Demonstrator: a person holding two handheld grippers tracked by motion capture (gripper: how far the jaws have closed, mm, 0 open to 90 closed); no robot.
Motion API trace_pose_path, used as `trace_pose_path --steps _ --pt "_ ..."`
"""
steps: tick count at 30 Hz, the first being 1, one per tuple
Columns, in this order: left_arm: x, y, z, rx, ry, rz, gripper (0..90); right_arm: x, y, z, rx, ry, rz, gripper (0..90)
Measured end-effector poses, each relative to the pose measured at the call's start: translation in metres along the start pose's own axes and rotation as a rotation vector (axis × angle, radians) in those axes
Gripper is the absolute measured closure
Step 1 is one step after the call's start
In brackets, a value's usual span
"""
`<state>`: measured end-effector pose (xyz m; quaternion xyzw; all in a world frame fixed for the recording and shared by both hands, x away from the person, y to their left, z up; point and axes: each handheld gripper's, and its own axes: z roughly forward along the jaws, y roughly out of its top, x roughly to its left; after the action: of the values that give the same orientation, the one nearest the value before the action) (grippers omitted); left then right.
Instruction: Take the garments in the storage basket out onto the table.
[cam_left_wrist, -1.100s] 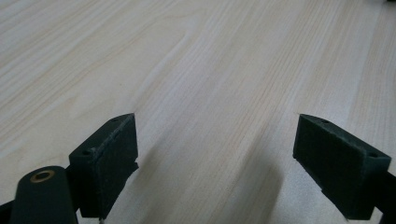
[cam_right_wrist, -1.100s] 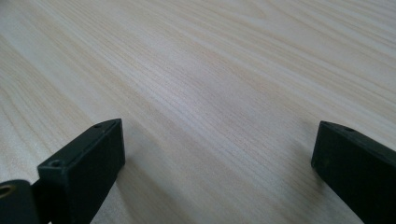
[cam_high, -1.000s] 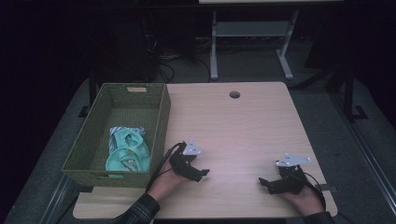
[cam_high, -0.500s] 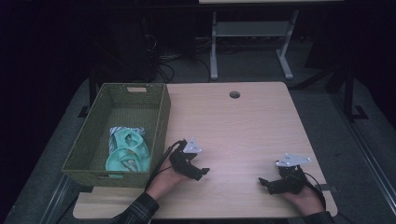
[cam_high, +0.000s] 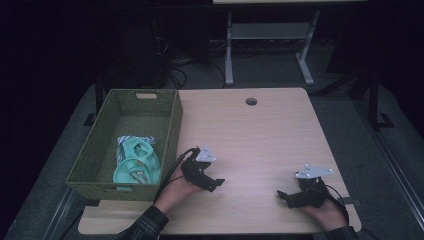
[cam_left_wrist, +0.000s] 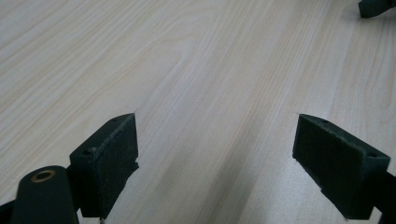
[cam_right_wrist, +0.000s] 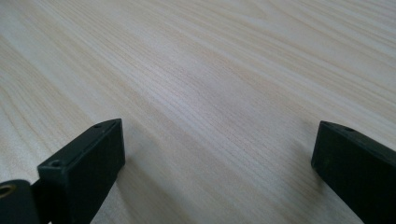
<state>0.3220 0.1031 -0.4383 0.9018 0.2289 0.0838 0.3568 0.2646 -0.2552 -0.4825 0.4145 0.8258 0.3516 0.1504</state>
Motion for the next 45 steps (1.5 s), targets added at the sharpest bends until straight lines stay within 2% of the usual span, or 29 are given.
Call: trace_pose_path --steps 9,17,21,29,45 --pt "-0.001 0.005 -0.005 -0.004 -0.001 0.003 13.3 0.000 0.000 0.000 0.000 0.000 0.000 2.2" --pt "-0.001 0.012 -0.011 -0.007 -0.004 0.021 13.4 0.000 0.000 0.000 0.002 0.000 -0.001 2.2" --pt "-0.001 0.015 -0.015 -0.014 -0.025 0.023 13.4 0.000 0.000 0.000 0.002 0.000 -0.001 2.2" --pt "0.000 0.020 -0.019 -0.029 -0.035 0.023 13.4 0.000 0.000 0.000 0.002 0.000 -0.001 2.2" --pt "0.005 0.032 -0.030 -0.027 -0.057 0.042 13.8 0.000 0.000 0.000 0.003 0.002 -0.005 2.2"
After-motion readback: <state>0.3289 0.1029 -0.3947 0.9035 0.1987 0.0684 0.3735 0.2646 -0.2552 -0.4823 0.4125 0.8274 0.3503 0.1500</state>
